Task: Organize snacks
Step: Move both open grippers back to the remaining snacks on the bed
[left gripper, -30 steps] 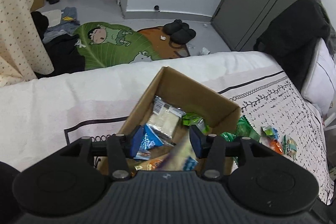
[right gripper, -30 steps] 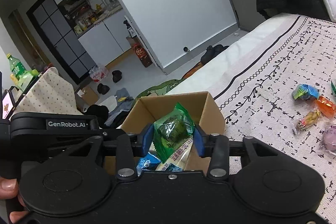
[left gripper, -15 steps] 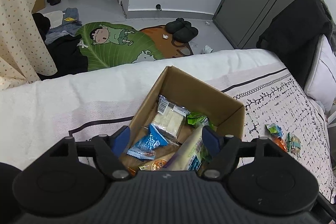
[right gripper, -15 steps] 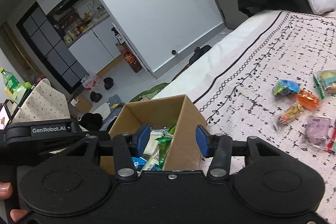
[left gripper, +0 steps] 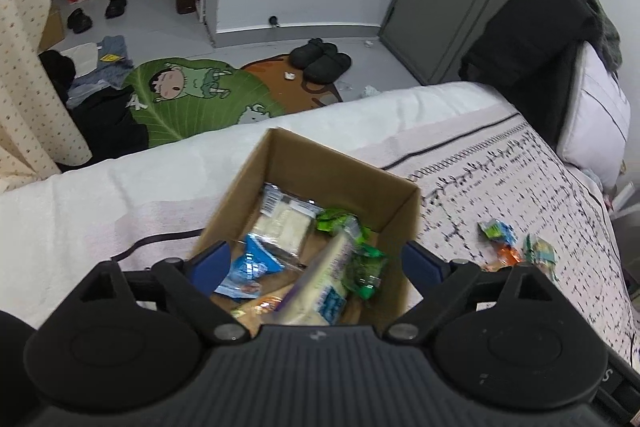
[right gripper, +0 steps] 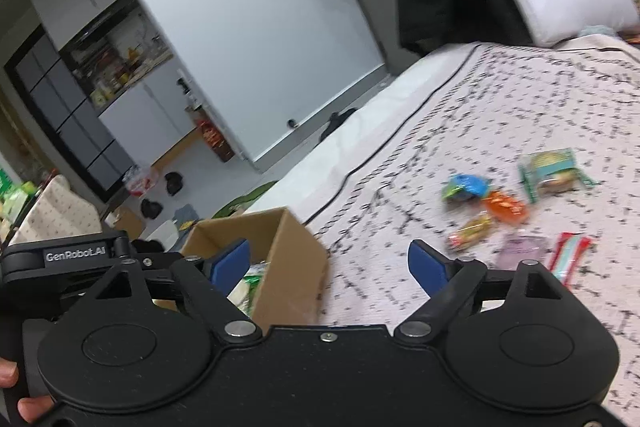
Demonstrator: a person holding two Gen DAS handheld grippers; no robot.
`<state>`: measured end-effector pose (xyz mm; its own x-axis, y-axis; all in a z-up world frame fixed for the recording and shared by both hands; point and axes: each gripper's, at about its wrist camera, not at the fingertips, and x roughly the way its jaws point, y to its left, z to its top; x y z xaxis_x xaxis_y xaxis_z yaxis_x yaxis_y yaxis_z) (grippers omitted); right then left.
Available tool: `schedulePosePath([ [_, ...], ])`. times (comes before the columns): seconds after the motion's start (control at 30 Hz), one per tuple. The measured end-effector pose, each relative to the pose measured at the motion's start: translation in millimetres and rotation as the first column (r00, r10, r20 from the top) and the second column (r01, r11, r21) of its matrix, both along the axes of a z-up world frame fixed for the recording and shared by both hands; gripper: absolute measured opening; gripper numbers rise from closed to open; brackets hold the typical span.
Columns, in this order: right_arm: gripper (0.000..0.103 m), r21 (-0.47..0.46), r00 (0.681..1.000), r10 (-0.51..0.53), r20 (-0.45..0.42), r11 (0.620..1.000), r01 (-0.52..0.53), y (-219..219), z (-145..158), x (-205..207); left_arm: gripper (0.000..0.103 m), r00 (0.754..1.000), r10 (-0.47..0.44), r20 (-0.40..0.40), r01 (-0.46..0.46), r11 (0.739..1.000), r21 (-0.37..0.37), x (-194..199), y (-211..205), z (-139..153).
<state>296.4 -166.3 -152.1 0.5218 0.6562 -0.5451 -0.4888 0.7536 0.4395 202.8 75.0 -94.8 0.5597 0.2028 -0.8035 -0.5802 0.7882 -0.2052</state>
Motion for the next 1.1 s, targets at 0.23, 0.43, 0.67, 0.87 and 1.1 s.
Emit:
schedulePosePath([
  [0.23, 0.086, -0.047, 0.995, -0.097, -0.014, 0.994, 0.096, -26.4, -5.3, 11.2, 0.092, 0.998, -0.060, 0.020, 0.060, 0.998, 0.003, 13.0, -23.1, 2.8],
  [0.43, 0.088, -0.060, 0.985, -0.173, -0.020, 0.983, 0.171, -52.2, -8.7, 21.2, 0.092, 0.993, -0.116, 0.036, 0.116, 0.993, 0.000, 27.3, -43.1, 3.6],
  [0.67, 0.088, -0.086, 0.971, -0.231, -0.068, 0.971, 0.225, -73.4, -20.7, 32.9, 0.092, 0.980, -0.191, 0.053, 0.191, 0.982, -0.005, 48.0, -67.7, 1.9],
  [0.87, 0.088, -0.098, 0.962, -0.255, -0.097, 0.964, 0.246, -81.5, -29.0, 38.3, 0.092, 0.956, -0.287, 0.065, 0.287, 0.958, 0.021, 66.0, -89.4, 0.4],
  [1.1, 0.082, -0.128, 0.943, -0.305, -0.135, 0.949, 0.289, -90.9, -43.3, 49.6, 0.092, 0.923, -0.379, 0.062, 0.377, 0.925, 0.045, 91.8, -106.7, -8.8],
])
